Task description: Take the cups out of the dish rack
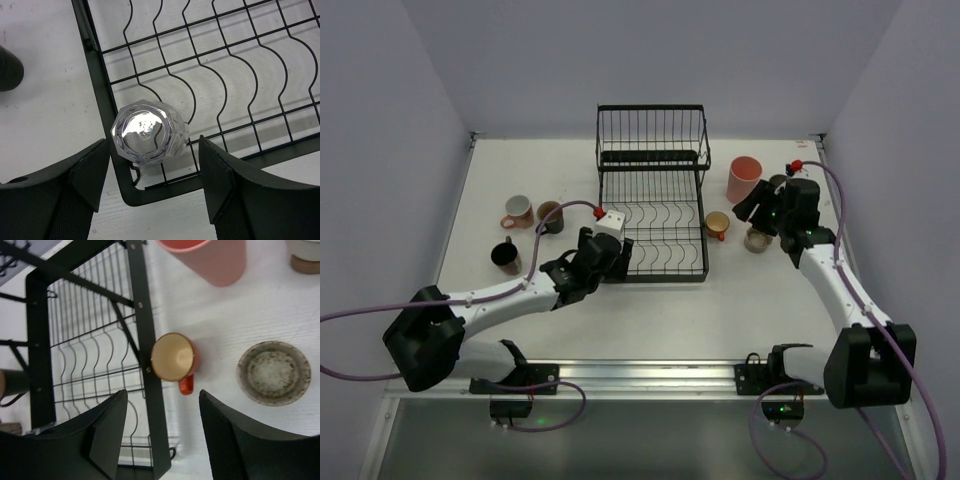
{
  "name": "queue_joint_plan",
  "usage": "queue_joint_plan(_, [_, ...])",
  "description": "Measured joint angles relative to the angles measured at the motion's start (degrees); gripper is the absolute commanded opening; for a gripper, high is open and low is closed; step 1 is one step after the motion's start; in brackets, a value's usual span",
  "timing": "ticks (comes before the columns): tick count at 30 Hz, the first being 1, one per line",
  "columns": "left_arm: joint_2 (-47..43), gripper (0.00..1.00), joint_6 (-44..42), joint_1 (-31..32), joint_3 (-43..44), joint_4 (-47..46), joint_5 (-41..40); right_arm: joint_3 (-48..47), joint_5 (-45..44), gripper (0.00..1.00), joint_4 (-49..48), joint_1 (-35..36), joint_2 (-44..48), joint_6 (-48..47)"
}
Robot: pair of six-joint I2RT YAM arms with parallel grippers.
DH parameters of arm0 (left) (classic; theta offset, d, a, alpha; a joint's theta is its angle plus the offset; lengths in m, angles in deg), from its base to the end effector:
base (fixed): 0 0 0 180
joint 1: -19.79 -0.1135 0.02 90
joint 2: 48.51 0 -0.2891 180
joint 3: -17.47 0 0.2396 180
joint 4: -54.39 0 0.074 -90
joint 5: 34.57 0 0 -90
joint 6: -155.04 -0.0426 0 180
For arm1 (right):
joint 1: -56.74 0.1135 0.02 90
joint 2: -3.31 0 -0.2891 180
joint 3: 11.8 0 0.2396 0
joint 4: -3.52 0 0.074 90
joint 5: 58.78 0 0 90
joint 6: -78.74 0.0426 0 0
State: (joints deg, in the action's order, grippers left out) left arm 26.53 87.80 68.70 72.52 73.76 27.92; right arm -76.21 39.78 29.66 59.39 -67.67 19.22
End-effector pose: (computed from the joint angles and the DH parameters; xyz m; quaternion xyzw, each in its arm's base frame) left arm 0.1837 -0.1807 0.2400 0.0996 0.8783 -0.0690 0.4626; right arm 0.2609 0.0184 0.2966 0.1757 0.8581 0.1991 0.4395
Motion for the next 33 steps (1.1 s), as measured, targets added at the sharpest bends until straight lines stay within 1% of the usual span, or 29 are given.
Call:
queue_joint_plan(3, [0.28, 0.78, -0.55, 0.0, 0.31, -0.07, -1.49, 2.75, 2.32, 0.63, -0.66, 1.44, 4.04, 0.59])
queue_joint_plan(7, [0.94, 0.75, -1.57, 0.0, 0.98, -0.98, -3.04, 5.18, 4.24, 0.63, -1.01, 4.5, 7.45, 1.11])
queue_joint_plan(14, [4.28, 0.72, -2.86, 0.0, 2.43, -3.04, -3.32, 5.86, 4.55, 0.63, -0.9, 10.27, 12.66, 1.95])
queue_joint_plan(17, [4.81, 0.62, -2.95, 0.0, 2.47, -3.65, -3.37, 5.86, 4.76, 0.63, -0.9, 10.86, 15.67, 2.19])
queue_joint_plan(18, [4.9, 0.55, -3.02, 0.0, 2.47, -3.82, -3.34, 5.86, 5.03, 0.63, -0.9, 10.86, 16.61, 2.34])
queue_joint_plan(19, [4.98, 0.52, -2.99, 0.0, 2.49, -4.0, -3.37, 5.86, 5.31, 0.63, -0.87, 10.93, 17.49, 2.47])
queue_joint_plan(21, [5.18, 0.5, -3.43, 0.0, 2.62, -4.42, -3.26, 5.86, 6.12, 0.63, -0.74, 10.97, 18.84, 2.54])
queue_joint_plan(24, [5.79, 0.5, -3.54, 0.0, 2.86, -5.05, -3.23, 5.86, 7.02, 0.64, -0.31, 11.17, 19.96, 2.54])
queue_joint_plan(25, [6.05, 0.48, -3.58, 0.0, 3.08, -5.18, -3.17, 5.86, 7.45, 0.64, -0.04, 11.17, 20.17, 2.54])
queue_joint_plan(26, [6.4, 0.42, -3.65, 0.0, 3.26, -5.42, -3.17, 5.86, 7.61, 0.64, 0.2, 11.21, 20.39, 2.54])
queue_joint_plan(27, [6.67, 0.34, -3.78, 0.0, 3.41, -5.73, -3.15, 5.86, 7.74, 0.64, 0.52, 11.21, 20.55, 2.54])
queue_joint_plan(30, [6.82, 0.26, -3.87, 0.0, 3.48, -6.14, -2.91, 5.86, 8.31, 0.64, 1.25, 11.21, 21.2, 2.56])
queue_joint_plan(33, [6.45, 0.25, -3.91, 0.0, 3.48, -6.34, -2.51, 6.12, 10.23, 0.64, 0.79, 11.23, 22.12, 3.23])
